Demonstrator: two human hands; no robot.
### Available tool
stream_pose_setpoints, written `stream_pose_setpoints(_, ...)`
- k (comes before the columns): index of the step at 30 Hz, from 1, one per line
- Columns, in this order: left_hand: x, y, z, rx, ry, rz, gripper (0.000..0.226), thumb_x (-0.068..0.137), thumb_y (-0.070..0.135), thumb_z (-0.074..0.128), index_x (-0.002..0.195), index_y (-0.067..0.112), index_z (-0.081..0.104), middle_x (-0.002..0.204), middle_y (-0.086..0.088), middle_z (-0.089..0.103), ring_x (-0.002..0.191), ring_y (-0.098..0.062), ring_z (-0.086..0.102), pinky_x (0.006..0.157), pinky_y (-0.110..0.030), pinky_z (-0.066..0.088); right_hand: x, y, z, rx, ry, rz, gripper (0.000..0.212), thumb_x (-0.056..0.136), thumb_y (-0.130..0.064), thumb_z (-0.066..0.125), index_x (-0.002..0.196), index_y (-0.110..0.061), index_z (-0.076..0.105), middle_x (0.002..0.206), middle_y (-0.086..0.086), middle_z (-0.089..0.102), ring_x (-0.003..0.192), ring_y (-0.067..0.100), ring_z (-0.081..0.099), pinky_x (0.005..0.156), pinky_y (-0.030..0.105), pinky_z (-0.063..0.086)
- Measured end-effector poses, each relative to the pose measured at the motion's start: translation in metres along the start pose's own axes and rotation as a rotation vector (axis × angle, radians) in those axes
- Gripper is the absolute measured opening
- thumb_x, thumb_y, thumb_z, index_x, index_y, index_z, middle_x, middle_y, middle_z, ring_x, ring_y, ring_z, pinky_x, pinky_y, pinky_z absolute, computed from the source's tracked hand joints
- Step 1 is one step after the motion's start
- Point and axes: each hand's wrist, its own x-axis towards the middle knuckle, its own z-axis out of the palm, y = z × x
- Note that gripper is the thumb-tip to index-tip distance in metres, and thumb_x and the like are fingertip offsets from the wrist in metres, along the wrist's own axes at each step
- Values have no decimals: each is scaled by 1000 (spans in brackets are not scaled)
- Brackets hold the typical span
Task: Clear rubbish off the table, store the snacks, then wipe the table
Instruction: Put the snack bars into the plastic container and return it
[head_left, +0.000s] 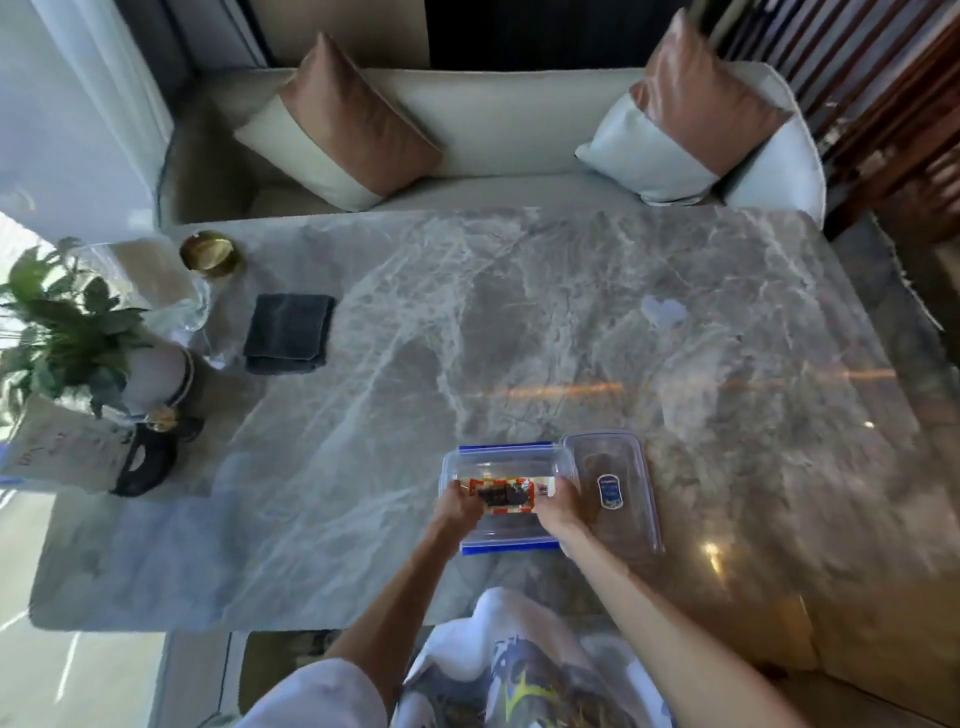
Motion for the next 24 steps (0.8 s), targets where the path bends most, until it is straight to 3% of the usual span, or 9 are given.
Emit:
stream_pose_setpoints(3,8,0,0,70,-75,-9,29,82,-11,42,101,-14,65,43,9,50,39,-1,43,38,-10,33,2,-3,11,-14,9,56,36,98,-13,44,132,-2,49,136,19,56,124,32,55,102,35,45)
stream_pose_setpoints(7,14,0,4,25,-92,-57,29,84,-10,49,109,-8,62,67,-2,53,53,-7,43,36,-5,32,0,-8,15,35,9,107,45,97,-6,45,141,-6,39,142,16,51,130,30,50,105,31,40)
stream_pose_setpoints(9,15,4,2,0,-100,-65,21,85,-11,46,91,-5,66,68,-7,55,52,-10,42,32,-6,31,2,-9,16,88,-21,109,54,94,-2,47,146,-8,33,144,14,49,131,28,48,108,31,37)
stream_pose_setpoints(11,15,5,2,-23,-83,-69,30,86,-12,43,69,7,60,61,-4,53,51,-10,43,32,-7,33,4,-7,15,99,-60,104,59,92,-1,50,146,-9,30,143,13,48,130,27,48,110,32,37)
stream_pose_setpoints(14,13,8,4,-46,-59,-93,32,86,-10,46,66,13,56,64,-1,56,60,-11,52,46,-13,43,5,-5,13,84,-78,109,64,92,-3,52,150,-10,26,146,13,46,134,28,46,115,39,36)
stream_pose_setpoints(18,18,9,8,14,-27,-120,23,88,0,50,70,13,56,72,-3,57,78,-18,55,58,-21,44,7,-5,12,70,-29,119,60,95,-3,46,151,-12,26,151,12,42,137,29,43,116,39,34)
stream_pose_setpoints(20,18,11,11,42,-19,-123,14,88,2,50,84,4,63,81,-9,60,81,-20,56,67,-25,47,9,-3,13,55,-11,127,59,95,-2,43,151,-13,26,151,12,41,138,29,42,116,39,34)
stream_pose_setpoints(22,18,10,13,71,-5,-139,24,88,2,48,105,-2,64,91,-13,60,86,-22,57,76,-30,47,11,-3,15,50,-3,142,57,96,-3,43,150,-12,29,150,12,43,137,29,44,115,38,36)
stream_pose_setpoints(24,17,11,13,105,17,-148,27,89,3,47,110,-3,63,94,-13,61,87,-22,58,77,-30,48,12,-2,15,54,-9,147,55,95,-2,44,148,-12,32,148,13,45,135,29,46,114,39,38)
